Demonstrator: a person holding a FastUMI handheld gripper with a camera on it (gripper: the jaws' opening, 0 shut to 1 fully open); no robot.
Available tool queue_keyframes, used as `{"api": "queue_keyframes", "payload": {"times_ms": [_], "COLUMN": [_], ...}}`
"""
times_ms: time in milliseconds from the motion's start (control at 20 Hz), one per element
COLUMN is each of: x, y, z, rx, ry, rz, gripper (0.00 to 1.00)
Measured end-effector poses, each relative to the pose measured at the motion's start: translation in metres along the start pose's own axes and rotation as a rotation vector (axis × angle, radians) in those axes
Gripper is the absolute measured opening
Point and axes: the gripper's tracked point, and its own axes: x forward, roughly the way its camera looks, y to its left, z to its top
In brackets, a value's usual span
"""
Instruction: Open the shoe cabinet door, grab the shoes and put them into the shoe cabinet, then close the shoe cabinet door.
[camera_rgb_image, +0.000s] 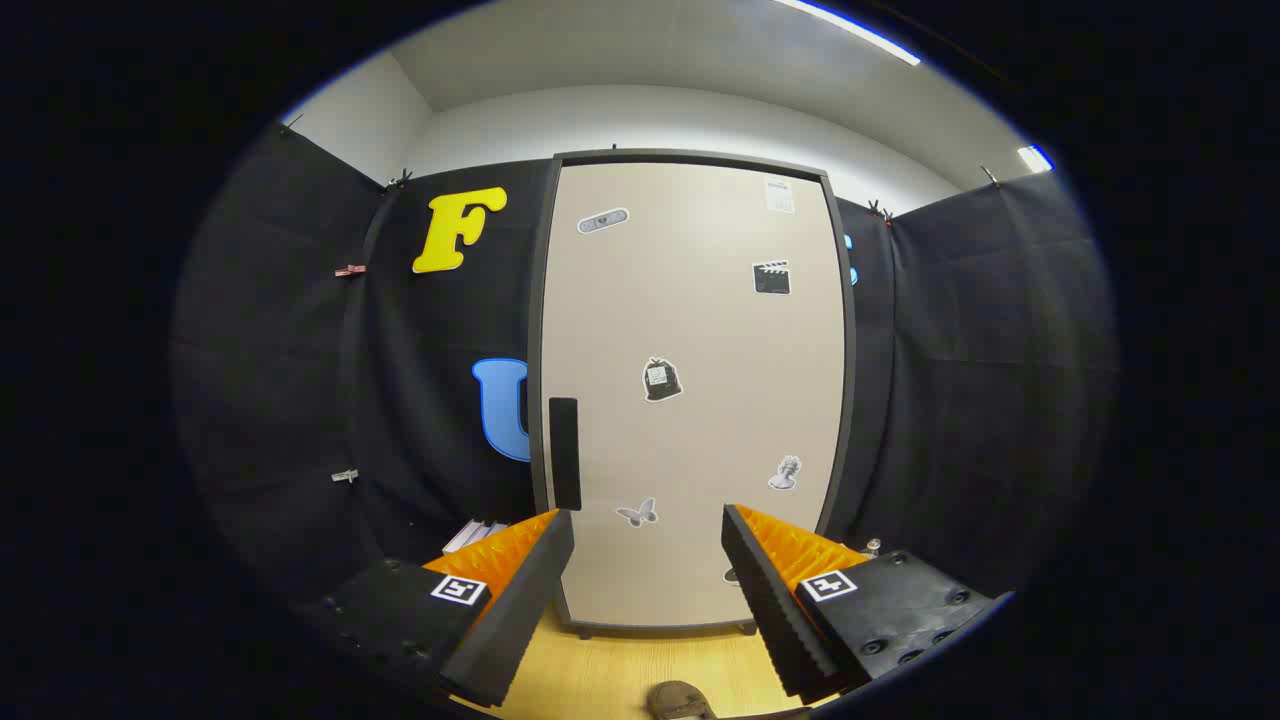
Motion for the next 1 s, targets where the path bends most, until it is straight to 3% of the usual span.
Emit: {"api": "queue_keyframes", "payload": {"times_ms": [1000], "x": [0.007], "y": [0.012], "z": [-0.003], "rx": [0.011], "ry": [0.018], "rz": [0.012], "gripper": [0.98]}}
